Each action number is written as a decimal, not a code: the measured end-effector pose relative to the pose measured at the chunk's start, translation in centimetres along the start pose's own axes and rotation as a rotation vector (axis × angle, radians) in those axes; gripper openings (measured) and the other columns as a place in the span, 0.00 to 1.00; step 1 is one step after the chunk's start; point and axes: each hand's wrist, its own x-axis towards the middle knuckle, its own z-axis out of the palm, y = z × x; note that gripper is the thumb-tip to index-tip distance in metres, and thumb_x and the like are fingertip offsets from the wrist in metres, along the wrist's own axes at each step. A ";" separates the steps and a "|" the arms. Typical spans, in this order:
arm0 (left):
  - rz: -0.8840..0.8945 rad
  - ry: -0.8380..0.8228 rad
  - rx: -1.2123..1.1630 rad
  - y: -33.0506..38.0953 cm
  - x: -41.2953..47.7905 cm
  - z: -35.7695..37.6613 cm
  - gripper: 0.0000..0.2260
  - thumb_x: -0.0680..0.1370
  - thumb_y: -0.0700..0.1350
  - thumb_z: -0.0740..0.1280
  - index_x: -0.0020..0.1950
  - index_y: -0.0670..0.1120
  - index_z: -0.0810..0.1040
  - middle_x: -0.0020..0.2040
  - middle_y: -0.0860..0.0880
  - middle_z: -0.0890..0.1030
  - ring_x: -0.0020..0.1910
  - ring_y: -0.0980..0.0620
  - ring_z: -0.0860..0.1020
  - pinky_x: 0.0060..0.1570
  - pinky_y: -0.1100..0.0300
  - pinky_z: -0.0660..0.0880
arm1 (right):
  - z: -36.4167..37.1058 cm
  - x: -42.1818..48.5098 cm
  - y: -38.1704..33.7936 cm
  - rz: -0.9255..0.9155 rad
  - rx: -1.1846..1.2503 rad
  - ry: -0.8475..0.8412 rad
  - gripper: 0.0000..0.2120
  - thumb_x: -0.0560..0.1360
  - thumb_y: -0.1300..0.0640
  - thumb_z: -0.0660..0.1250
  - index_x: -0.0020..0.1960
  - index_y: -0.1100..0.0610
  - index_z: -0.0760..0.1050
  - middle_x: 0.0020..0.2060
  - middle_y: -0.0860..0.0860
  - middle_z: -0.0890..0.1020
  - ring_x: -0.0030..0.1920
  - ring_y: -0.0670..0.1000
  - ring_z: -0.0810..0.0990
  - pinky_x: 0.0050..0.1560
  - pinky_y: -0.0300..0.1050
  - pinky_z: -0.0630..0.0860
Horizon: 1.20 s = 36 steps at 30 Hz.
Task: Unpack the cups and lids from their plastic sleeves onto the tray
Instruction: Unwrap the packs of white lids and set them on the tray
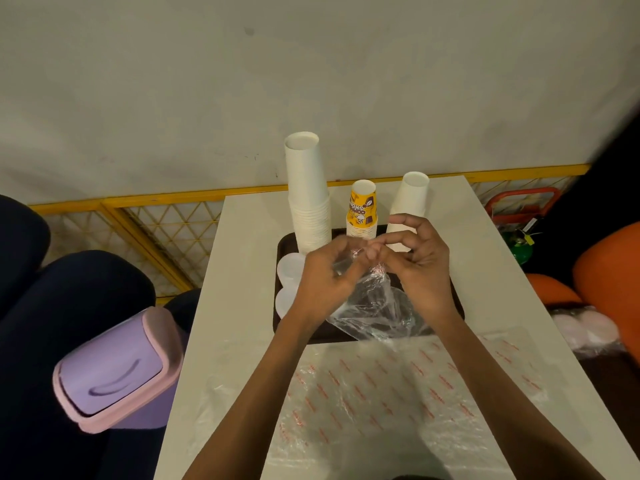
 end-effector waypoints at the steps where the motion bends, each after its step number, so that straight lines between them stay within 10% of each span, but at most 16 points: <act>1: -0.027 -0.013 -0.049 0.0 0.2 0.1 0.02 0.78 0.43 0.67 0.47 0.46 0.79 0.41 0.56 0.81 0.41 0.63 0.78 0.44 0.73 0.72 | -0.1 0.1 -0.3 -0.001 -0.005 0.005 0.14 0.70 0.67 0.71 0.55 0.61 0.76 0.41 0.39 0.84 0.45 0.42 0.83 0.45 0.38 0.80; 4: -0.093 0.058 -0.227 -0.1 0.7 -0.7 0.07 0.78 0.37 0.65 0.42 0.46 0.77 0.32 0.57 0.80 0.33 0.62 0.76 0.39 0.69 0.72 | -1.4 0.5 -0.1 0.078 0.038 0.088 0.14 0.73 0.66 0.70 0.52 0.50 0.75 0.43 0.48 0.85 0.48 0.46 0.83 0.49 0.42 0.81; 10: -0.160 0.185 -0.344 -0.7 0.8 -3.7 0.07 0.80 0.39 0.63 0.42 0.45 0.74 0.34 0.54 0.78 0.31 0.60 0.74 0.34 0.68 0.70 | -4.8 -0.2 3.5 0.317 -0.290 0.203 0.12 0.80 0.54 0.61 0.56 0.62 0.76 0.52 0.56 0.81 0.53 0.51 0.77 0.61 0.51 0.73; 18: -0.208 0.143 -0.421 -1.7 0.0 -5.1 0.12 0.71 0.55 0.66 0.41 0.46 0.73 0.36 0.55 0.79 0.35 0.56 0.73 0.39 0.62 0.69 | -4.0 -0.8 5.1 0.715 -0.030 0.147 0.18 0.77 0.43 0.61 0.46 0.57 0.76 0.46 0.56 0.83 0.45 0.51 0.82 0.60 0.49 0.72; 27: -0.215 0.143 -0.478 -1.3 -0.2 -5.0 0.06 0.74 0.48 0.65 0.38 0.49 0.75 0.32 0.58 0.77 0.32 0.60 0.73 0.36 0.67 0.69 | -2.8 0.0 5.0 0.809 0.045 0.038 0.16 0.75 0.40 0.61 0.46 0.52 0.79 0.56 0.52 0.81 0.60 0.51 0.76 0.70 0.53 0.61; 36: -0.305 0.442 -0.308 -2.8 -0.5 -5.3 0.09 0.82 0.40 0.58 0.42 0.45 0.71 0.38 0.48 0.81 0.26 0.54 0.73 0.27 0.66 0.68 | -5.1 1.4 5.1 0.651 0.252 0.183 0.20 0.80 0.48 0.57 0.61 0.63 0.75 0.56 0.56 0.82 0.52 0.49 0.82 0.54 0.42 0.74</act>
